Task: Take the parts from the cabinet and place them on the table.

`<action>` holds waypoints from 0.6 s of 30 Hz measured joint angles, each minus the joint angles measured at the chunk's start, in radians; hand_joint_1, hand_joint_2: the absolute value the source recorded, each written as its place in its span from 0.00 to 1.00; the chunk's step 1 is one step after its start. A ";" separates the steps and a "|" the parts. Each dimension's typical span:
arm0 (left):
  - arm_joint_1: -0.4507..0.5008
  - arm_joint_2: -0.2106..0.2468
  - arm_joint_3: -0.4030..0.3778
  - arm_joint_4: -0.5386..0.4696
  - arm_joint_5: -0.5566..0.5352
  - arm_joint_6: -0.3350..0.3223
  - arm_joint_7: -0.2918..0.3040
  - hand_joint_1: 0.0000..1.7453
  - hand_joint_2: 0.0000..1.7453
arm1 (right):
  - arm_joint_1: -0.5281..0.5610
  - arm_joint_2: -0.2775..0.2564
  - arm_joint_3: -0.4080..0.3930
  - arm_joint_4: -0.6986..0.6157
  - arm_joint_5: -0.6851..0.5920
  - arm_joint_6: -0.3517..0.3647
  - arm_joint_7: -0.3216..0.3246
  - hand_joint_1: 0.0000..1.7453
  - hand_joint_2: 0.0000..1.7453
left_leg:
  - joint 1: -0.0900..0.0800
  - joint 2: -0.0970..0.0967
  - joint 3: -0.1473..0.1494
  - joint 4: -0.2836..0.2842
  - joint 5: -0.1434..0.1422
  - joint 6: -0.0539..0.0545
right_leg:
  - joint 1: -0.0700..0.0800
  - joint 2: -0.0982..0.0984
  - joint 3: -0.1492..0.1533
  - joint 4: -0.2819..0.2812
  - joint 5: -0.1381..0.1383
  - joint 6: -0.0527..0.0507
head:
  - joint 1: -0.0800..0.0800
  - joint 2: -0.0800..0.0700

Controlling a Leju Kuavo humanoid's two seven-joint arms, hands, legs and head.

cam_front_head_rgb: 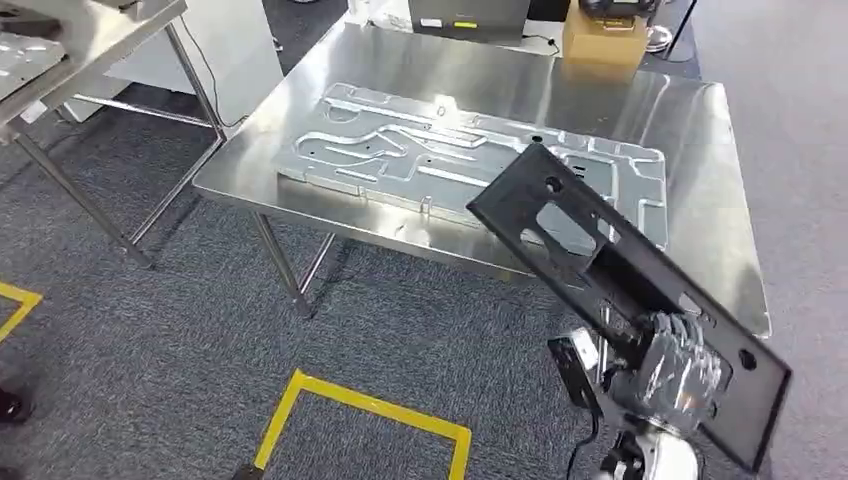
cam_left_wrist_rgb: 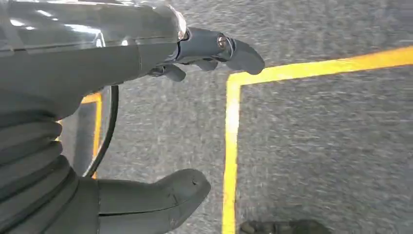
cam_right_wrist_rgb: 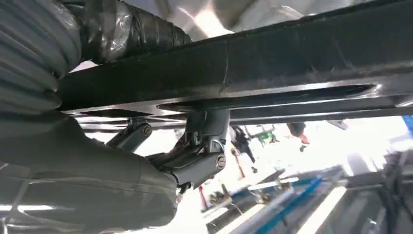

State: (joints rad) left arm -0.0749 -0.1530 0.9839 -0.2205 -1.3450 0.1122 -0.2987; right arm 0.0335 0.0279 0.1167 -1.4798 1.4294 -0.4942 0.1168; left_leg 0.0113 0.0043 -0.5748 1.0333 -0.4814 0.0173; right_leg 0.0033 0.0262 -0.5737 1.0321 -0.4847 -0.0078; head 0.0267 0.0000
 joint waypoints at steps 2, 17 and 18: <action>-0.001 0.001 -0.011 0.000 -0.010 -0.006 0.000 0.00 1.00 | -0.077 -0.021 0.000 0.035 -0.011 0.038 -0.002 1.00 1.00 | -0.003 0.000 -0.001 -0.004 0.001 0.005 | -0.003 0.001 -0.001 -0.005 0.003 0.010 | 0.000 0.000; -0.022 -0.001 -0.047 0.000 -0.055 -0.031 0.033 0.00 1.00 | -0.499 -0.065 0.080 0.390 0.024 0.162 0.038 1.00 1.00 | 0.008 0.001 0.053 -0.032 -0.031 -0.007 | -0.003 -0.026 -0.072 0.001 0.064 0.014 | 0.001 0.000; -0.024 -0.002 -0.050 0.000 -0.056 -0.033 0.034 0.00 1.00 | -0.509 -0.062 0.092 0.404 0.034 0.166 0.044 1.00 1.00 | 0.008 0.003 0.059 -0.037 -0.033 -0.013 | -0.002 -0.025 -0.069 -0.004 0.062 0.009 | 0.001 0.000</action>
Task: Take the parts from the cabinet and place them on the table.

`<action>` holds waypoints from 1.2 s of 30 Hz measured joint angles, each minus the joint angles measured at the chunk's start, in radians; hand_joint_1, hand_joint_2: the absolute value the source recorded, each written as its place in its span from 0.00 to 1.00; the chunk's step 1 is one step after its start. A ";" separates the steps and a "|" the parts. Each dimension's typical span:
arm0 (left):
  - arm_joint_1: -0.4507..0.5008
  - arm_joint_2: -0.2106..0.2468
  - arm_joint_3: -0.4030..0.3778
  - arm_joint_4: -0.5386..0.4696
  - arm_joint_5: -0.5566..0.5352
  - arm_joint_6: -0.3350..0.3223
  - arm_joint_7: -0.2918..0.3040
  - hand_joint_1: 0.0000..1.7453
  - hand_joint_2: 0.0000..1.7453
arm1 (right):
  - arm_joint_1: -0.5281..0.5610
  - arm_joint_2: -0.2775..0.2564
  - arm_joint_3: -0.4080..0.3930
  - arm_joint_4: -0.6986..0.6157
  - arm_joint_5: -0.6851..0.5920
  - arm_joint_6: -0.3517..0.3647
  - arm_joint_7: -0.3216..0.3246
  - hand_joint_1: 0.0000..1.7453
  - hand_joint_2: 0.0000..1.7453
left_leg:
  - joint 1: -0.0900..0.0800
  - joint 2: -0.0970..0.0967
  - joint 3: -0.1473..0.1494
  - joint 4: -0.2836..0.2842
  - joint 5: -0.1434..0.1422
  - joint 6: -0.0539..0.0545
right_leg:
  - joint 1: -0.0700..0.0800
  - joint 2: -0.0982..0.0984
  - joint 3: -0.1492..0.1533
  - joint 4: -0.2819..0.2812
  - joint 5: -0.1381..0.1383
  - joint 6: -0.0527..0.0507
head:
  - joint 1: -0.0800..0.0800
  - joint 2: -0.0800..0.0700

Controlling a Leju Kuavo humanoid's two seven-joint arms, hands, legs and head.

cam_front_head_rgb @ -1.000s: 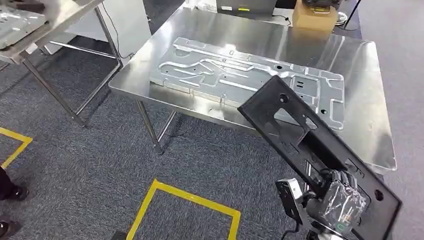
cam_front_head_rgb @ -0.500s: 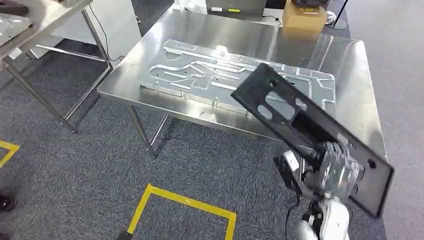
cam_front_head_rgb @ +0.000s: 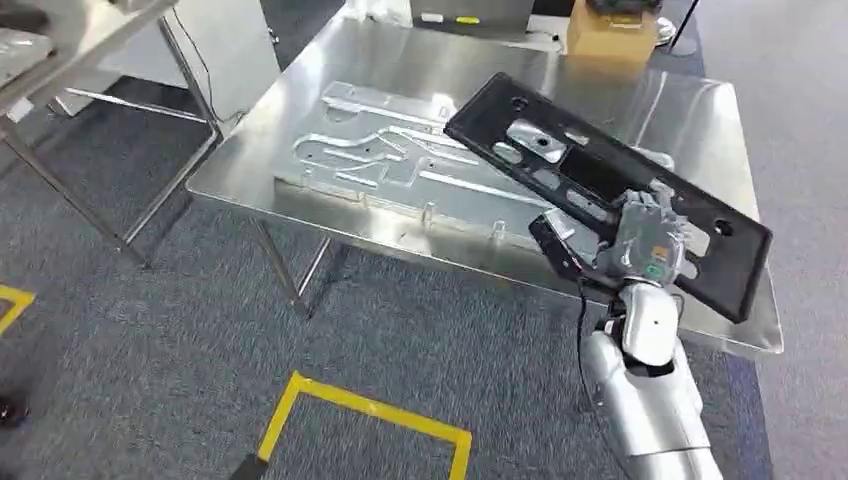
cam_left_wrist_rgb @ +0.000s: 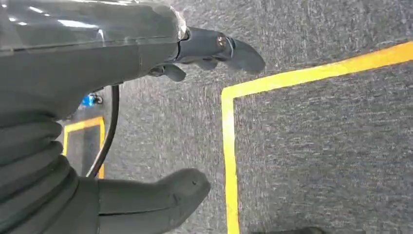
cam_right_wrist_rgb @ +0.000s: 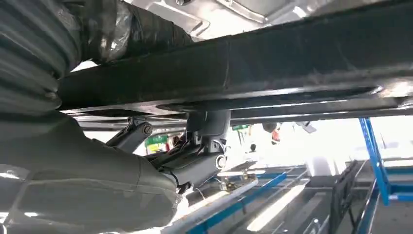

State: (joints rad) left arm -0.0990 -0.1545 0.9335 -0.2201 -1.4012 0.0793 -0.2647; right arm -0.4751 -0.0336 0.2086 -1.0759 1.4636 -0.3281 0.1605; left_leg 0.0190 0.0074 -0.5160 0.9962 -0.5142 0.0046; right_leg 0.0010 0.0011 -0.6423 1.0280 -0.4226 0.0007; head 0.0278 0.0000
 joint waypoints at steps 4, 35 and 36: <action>-0.012 -0.001 -0.012 0.000 -0.006 -0.007 0.005 0.00 1.00 | -0.041 0.044 0.049 0.059 0.029 0.008 0.018 1.00 1.00 | 0.002 -0.003 -0.090 0.186 -0.075 -0.010 | -0.012 0.000 0.040 -0.022 -0.014 -0.025 | -0.004 0.000; -0.026 -0.013 -0.037 0.006 -0.021 -0.026 0.028 0.00 1.00 | -0.158 0.204 0.220 0.385 0.080 0.055 0.033 1.00 1.00 | -0.002 -0.012 -0.105 0.212 -0.034 0.002 | 0.009 0.000 0.072 -0.064 0.004 -0.060 | -0.009 0.000; -0.025 -0.012 -0.037 0.006 -0.021 -0.025 0.028 0.00 1.00 | -0.156 0.206 0.221 0.390 0.080 0.055 0.032 1.00 1.00 | 0.001 -0.012 -0.152 0.277 -0.074 -0.007 | 0.007 0.000 0.079 -0.062 -0.006 -0.056 | -0.009 0.000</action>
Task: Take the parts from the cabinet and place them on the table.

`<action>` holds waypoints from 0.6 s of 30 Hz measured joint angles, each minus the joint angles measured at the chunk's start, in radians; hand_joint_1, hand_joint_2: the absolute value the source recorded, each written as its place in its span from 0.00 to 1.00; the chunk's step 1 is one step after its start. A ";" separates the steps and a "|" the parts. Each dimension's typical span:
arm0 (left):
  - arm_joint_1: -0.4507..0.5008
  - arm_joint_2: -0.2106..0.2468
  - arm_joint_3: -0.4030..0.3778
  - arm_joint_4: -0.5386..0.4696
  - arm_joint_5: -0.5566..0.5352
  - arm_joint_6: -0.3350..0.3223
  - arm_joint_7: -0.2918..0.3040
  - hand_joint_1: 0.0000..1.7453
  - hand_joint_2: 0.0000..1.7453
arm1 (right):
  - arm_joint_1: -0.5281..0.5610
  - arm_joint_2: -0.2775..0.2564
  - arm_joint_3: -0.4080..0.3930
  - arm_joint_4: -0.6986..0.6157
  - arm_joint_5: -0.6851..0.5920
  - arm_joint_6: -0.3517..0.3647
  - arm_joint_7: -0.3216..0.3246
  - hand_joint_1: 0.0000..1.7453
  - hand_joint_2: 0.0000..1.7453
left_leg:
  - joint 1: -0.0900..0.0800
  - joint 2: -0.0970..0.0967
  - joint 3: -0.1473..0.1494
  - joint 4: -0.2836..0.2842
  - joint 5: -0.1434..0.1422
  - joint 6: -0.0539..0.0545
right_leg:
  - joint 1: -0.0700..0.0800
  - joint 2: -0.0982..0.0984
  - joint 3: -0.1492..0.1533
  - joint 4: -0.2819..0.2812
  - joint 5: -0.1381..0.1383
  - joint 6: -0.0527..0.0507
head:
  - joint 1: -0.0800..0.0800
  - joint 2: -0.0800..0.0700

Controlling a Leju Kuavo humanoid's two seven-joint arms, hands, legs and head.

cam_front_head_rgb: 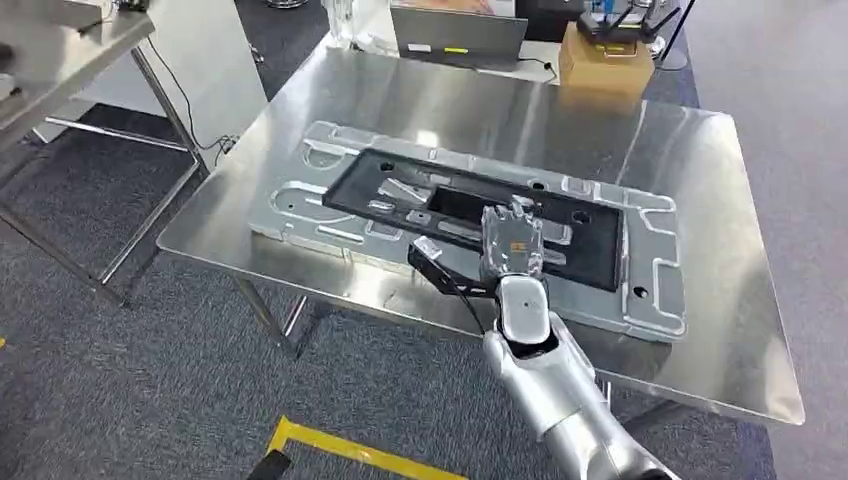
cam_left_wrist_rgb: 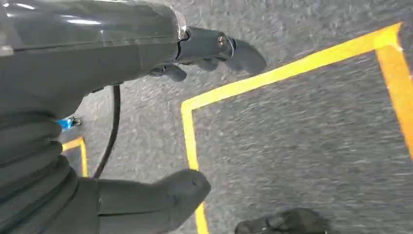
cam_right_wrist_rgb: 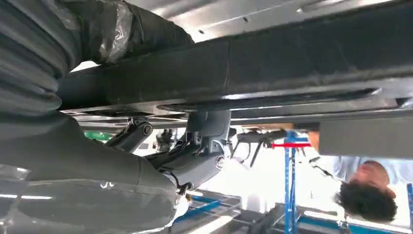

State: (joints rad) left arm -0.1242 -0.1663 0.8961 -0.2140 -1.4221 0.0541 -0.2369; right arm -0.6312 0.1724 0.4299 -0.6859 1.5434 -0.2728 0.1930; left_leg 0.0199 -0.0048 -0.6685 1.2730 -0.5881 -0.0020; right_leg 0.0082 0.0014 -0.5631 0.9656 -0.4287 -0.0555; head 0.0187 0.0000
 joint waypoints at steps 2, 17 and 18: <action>0.004 0.002 0.000 0.000 -0.002 0.000 0.002 0.00 1.00 | 0.003 0.000 0.001 0.008 -0.001 0.000 -0.002 1.00 1.00 | 0.006 0.001 -0.038 0.009 0.013 -0.018 | -0.007 0.003 0.015 0.008 -0.019 0.012 | 0.000 0.000; 0.011 0.007 0.000 0.003 0.004 0.008 0.006 0.00 1.00 | 0.016 0.006 0.002 0.083 -0.066 -0.014 -0.031 1.00 1.00 | 0.003 -0.006 0.090 -0.243 0.117 0.033 | -0.020 0.002 -0.187 0.353 -0.172 0.077 | -0.001 0.000; 0.012 0.007 0.000 0.003 0.004 0.008 0.006 0.00 1.00 | 0.018 0.005 0.002 0.090 -0.069 -0.014 -0.031 1.00 1.00 | -0.001 -0.007 0.103 -0.243 0.107 0.033 | -0.016 0.002 -0.184 0.312 -0.138 0.069 | -0.001 0.000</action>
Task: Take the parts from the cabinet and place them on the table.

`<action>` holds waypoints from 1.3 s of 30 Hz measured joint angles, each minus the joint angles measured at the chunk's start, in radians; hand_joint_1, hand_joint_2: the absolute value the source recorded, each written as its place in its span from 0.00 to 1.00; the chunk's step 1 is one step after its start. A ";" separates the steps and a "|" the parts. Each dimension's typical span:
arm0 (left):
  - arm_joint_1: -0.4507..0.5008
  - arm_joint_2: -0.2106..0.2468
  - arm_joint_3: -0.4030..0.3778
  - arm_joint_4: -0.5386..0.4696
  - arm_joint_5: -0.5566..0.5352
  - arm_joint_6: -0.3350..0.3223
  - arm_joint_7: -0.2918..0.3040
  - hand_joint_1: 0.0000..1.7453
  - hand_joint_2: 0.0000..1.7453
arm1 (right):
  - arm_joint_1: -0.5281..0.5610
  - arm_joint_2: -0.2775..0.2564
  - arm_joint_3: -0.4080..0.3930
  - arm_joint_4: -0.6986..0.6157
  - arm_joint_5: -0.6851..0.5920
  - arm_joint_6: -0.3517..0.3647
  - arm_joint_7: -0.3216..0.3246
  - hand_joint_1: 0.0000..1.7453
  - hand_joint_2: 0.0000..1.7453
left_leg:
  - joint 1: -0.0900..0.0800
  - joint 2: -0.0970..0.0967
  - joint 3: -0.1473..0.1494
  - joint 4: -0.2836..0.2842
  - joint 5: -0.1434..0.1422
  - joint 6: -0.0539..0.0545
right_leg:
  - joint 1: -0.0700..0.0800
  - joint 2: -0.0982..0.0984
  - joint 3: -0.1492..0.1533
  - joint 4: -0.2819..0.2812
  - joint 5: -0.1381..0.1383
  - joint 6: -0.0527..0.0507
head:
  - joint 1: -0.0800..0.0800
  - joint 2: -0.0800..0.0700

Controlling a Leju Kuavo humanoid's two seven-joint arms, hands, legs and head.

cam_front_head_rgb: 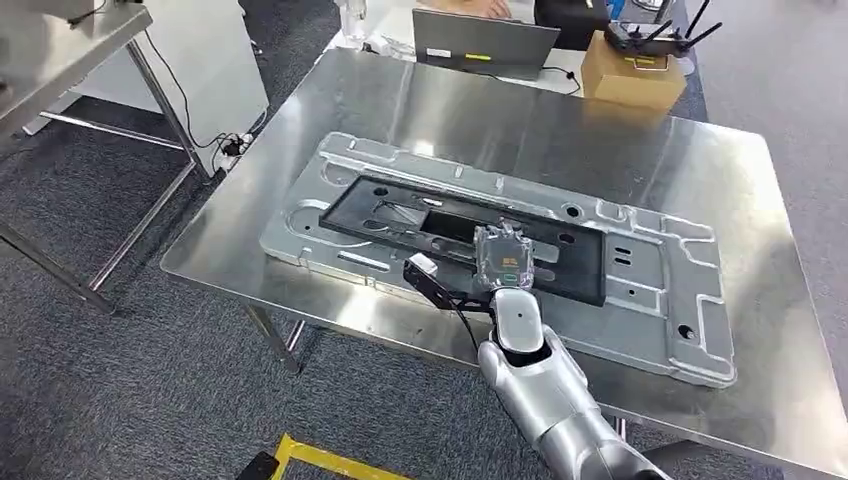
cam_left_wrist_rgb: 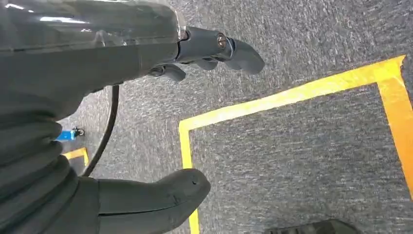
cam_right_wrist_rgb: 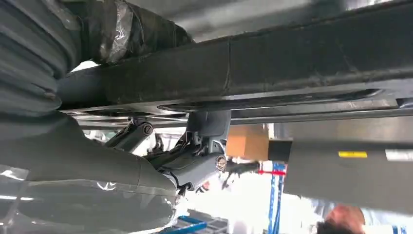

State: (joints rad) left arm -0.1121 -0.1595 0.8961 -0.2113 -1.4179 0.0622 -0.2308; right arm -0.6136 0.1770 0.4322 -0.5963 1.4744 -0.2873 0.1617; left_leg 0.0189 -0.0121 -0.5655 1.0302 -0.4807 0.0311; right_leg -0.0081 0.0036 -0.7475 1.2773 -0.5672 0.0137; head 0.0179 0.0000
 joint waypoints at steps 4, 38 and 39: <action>-0.003 -0.004 0.000 0.003 0.000 0.001 -0.001 0.00 1.00 | -0.004 -0.002 0.000 0.020 0.000 -0.004 -0.001 1.00 1.00 | -0.008 -0.003 0.045 -0.008 -0.033 -0.006 | 0.034 0.004 0.054 -0.227 0.189 -0.063 | -0.008 0.000; -0.005 0.008 0.002 0.004 0.015 -0.018 -0.018 0.00 0.00 | -0.018 0.006 0.000 0.043 -0.010 -0.002 -0.008 0.00 0.00 | 0.006 0.006 -0.025 -0.010 0.025 -0.037 | 0.020 0.004 0.125 -0.250 0.130 -0.041 | -0.008 0.000; -0.005 0.009 0.002 0.004 0.018 -0.019 -0.018 0.00 0.00 | -0.016 0.008 0.000 0.042 -0.010 -0.002 -0.008 0.00 0.00 | 0.008 0.007 -0.024 -0.003 0.016 -0.040 | 0.004 0.002 0.142 -0.274 0.141 -0.042 | -0.008 0.000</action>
State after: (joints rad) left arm -0.1166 -0.1507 0.8976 -0.2075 -1.4004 0.0435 -0.2483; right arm -0.6293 0.1850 0.4322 -0.5547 1.4649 -0.2895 0.1541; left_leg 0.0271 -0.0052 -0.5891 1.0271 -0.4649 -0.0089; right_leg -0.0046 0.0053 -0.6053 1.0036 -0.4259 -0.0287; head 0.0095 0.0000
